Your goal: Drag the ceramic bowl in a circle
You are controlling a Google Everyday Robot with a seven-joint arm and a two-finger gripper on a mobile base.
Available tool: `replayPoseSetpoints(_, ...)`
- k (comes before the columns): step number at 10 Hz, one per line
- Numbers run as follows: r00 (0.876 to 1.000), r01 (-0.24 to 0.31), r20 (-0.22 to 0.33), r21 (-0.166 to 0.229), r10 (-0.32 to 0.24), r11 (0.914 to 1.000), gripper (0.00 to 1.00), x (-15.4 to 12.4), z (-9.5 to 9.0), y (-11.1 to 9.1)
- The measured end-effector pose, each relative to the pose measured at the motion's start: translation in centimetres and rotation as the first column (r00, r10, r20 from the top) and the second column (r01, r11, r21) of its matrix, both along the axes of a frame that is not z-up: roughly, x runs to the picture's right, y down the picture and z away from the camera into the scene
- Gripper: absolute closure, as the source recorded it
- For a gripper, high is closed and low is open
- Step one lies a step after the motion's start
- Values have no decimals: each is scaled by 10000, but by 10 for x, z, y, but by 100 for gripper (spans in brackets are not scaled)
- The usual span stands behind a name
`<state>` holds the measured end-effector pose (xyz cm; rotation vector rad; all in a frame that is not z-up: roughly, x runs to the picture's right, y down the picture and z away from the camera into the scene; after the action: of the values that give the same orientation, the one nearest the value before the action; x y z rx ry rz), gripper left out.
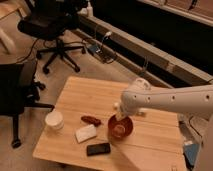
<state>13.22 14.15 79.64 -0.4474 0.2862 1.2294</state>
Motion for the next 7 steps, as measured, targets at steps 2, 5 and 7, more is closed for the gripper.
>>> replayPoseSetpoints(2,9997,-132,-204,66,133,9999,35,20,7,-4)
replayPoseSetpoints(5,9997,-150,-179,-468,142,9988,35,31,15,11)
replayPoseSetpoints(7,9999,-103,-46,-948,100,9954,35,34,14,25)
